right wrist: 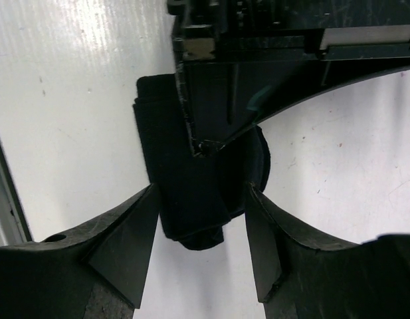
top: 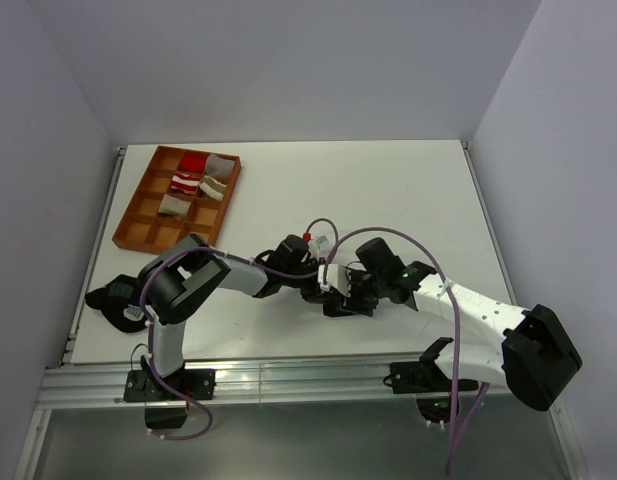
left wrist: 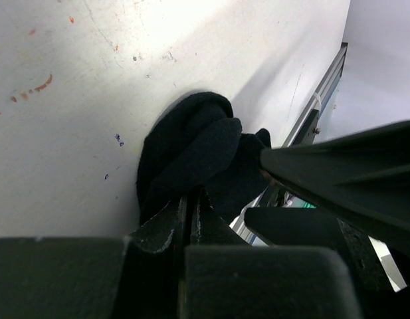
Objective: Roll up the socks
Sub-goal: Roll the sock at the center of the board.
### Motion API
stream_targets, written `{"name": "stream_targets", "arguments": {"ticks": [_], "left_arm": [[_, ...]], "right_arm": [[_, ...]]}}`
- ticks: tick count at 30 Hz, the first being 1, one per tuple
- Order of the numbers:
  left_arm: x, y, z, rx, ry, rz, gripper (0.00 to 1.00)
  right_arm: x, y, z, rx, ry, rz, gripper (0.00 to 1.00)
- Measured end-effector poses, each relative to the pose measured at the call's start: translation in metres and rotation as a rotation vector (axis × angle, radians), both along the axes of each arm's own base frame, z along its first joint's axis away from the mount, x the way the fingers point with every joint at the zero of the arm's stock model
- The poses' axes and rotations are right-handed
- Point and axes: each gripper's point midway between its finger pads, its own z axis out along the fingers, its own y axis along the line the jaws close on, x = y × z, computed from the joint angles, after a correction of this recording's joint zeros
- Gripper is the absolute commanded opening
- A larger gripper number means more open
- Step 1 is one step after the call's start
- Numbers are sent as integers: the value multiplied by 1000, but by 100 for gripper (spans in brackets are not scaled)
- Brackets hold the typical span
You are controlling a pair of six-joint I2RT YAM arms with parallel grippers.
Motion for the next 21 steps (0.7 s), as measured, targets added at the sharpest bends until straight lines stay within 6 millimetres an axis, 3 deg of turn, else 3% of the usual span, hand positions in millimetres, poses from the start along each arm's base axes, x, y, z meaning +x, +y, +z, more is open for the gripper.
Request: {"name": "stream_targets", "arguments": {"ticks": [6, 16, 21], "left_arm": [[1, 0, -1, -7, 21, -3, 0], [1, -1, -1, -12, 40, -9, 0], [0, -1, -1, -16, 45, -6, 4]], "right_arm": [[-8, -1, -1, -11, 13, 16, 61], [-17, -8, -26, -79, 64, 36, 59], [-10, -7, -35, -96, 57, 25, 42]]}}
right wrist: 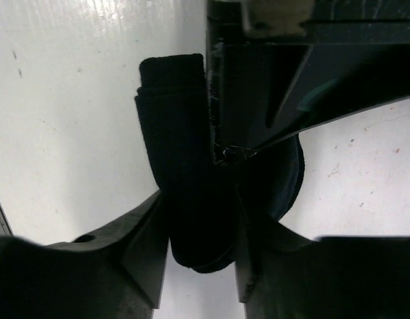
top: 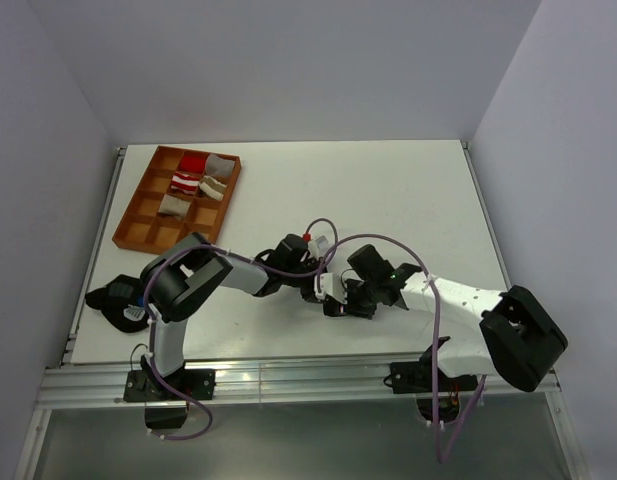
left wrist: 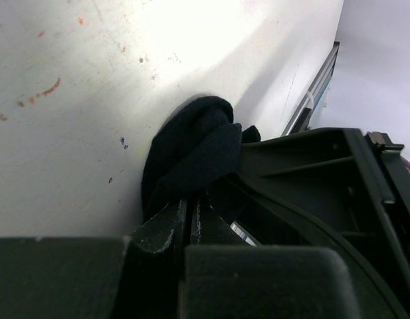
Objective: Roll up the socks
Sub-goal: Roll the sock at the center of the board.
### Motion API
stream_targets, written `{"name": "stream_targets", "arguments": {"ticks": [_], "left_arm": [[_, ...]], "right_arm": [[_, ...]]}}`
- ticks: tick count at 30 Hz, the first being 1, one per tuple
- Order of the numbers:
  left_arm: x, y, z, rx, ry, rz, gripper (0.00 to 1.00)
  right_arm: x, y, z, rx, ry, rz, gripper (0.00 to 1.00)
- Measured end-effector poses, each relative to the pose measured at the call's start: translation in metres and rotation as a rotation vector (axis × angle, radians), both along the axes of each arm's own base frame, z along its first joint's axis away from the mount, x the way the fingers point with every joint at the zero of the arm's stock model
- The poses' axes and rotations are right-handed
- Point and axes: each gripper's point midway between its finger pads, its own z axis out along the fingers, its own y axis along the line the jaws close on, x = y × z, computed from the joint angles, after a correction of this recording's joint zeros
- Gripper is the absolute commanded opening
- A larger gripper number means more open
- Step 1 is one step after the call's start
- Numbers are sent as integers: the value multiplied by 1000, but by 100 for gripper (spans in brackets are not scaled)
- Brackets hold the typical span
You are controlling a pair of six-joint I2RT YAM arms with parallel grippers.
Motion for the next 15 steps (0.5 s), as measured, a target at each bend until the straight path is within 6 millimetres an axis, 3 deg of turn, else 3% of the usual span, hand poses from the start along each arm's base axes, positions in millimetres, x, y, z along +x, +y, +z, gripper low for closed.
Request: {"name": "stream_targets", "arguments": {"ticks": [2, 3, 6, 15], "left_arm": [[0, 1, 0, -6, 4, 7, 5], [0, 1, -1, -8, 7, 10, 6], [-1, 3, -1, -18, 8, 19, 11], [-6, 22, -1, -44, 1, 99, 29]], "right_arm": [[2, 1, -2, -5, 4, -7, 36], [2, 1, -2, -5, 7, -11, 26], [3, 3, -3, -8, 27, -21, 18], [-3, 16, 1, -23, 256, -12, 16]]}}
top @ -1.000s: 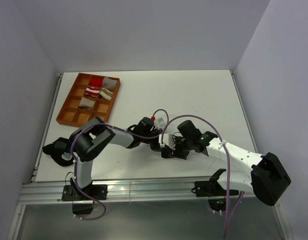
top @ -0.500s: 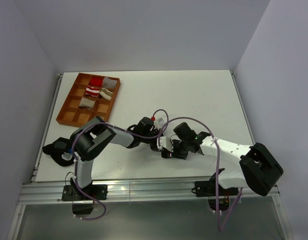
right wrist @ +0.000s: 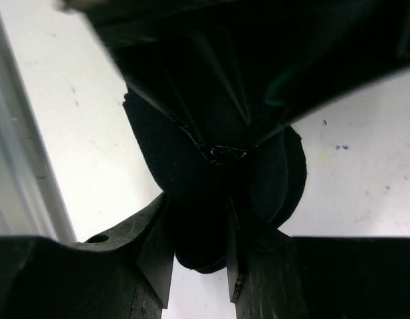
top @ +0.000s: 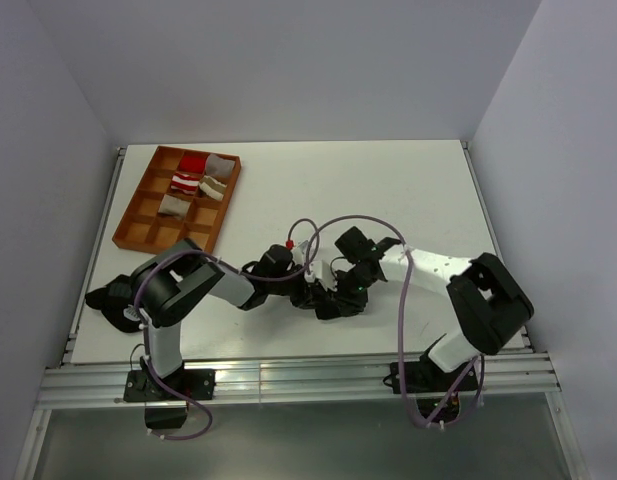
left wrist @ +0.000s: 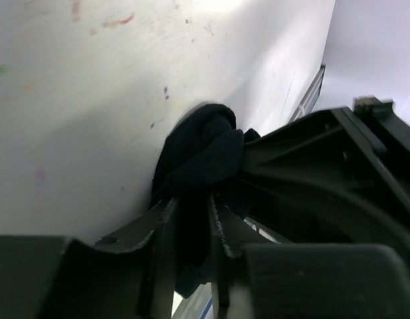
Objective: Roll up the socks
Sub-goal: Roll the sock at the center of the board.
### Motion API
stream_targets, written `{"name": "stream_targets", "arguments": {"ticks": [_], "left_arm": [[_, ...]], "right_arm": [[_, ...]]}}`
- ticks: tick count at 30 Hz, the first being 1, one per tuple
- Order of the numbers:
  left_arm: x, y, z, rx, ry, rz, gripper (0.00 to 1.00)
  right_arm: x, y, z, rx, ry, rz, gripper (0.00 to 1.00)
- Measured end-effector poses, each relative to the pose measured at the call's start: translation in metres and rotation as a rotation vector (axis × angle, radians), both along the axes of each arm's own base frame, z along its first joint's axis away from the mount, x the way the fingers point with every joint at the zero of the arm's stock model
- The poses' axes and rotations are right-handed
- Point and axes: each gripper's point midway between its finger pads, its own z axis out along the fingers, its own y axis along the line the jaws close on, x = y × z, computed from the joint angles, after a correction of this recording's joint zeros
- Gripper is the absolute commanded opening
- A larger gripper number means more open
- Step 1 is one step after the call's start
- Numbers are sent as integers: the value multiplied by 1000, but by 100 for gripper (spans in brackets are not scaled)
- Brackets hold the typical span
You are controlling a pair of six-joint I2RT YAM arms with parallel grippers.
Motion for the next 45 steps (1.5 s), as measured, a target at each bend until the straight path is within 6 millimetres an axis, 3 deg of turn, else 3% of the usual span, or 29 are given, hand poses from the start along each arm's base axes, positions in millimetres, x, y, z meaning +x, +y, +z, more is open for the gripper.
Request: {"name": "stream_targets", "arguments": {"ticks": [21, 32, 45], "left_arm": [[-1, 63, 10, -39, -243, 257, 49], [1, 57, 14, 5, -391, 204, 53], [-4, 45, 15, -24, -433, 167, 55]], "right_arm": [[8, 7, 1, -100, 497, -142, 16], [6, 8, 1, -134, 594, -177, 16], [4, 7, 1, -152, 614, -196, 16]]}}
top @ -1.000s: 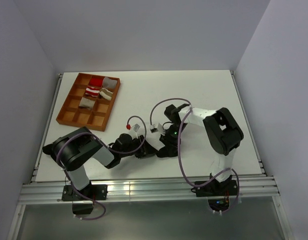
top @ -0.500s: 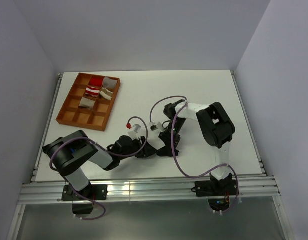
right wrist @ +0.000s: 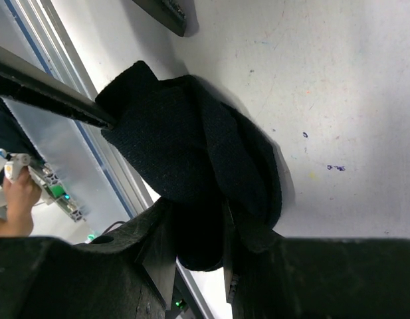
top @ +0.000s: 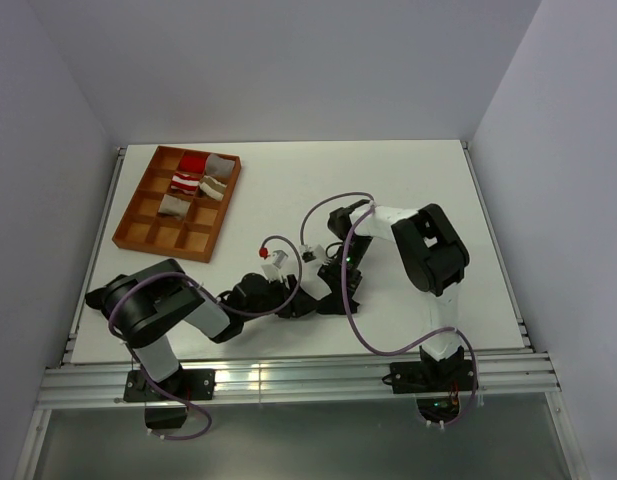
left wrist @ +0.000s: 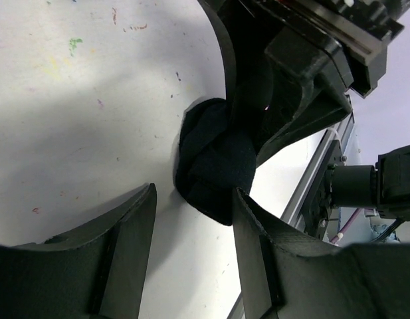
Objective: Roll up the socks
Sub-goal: Roll the sock at the center of the board.
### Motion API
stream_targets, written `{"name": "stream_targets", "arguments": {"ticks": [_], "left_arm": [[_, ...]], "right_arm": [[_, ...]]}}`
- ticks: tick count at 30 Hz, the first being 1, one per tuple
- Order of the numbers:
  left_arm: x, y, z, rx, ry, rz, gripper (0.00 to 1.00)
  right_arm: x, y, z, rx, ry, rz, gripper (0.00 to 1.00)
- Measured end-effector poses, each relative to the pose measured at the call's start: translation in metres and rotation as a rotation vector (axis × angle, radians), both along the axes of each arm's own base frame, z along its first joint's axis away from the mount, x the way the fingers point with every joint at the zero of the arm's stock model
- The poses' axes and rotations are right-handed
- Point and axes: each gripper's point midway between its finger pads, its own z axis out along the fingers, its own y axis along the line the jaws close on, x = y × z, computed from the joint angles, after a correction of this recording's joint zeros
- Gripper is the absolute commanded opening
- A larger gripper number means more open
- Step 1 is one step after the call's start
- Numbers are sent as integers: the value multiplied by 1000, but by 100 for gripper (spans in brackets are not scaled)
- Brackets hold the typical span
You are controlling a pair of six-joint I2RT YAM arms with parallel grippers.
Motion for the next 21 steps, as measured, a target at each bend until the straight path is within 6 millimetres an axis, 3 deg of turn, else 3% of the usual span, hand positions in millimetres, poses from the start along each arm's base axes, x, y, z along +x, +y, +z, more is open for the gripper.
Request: {"name": "stream_targets", "arguments": {"ticks": [21], "left_arm": [[-13, -7, 12, -93, -18, -49, 56]], "right_arm": [[-3, -2, 0, -35, 29, -26, 16]]}}
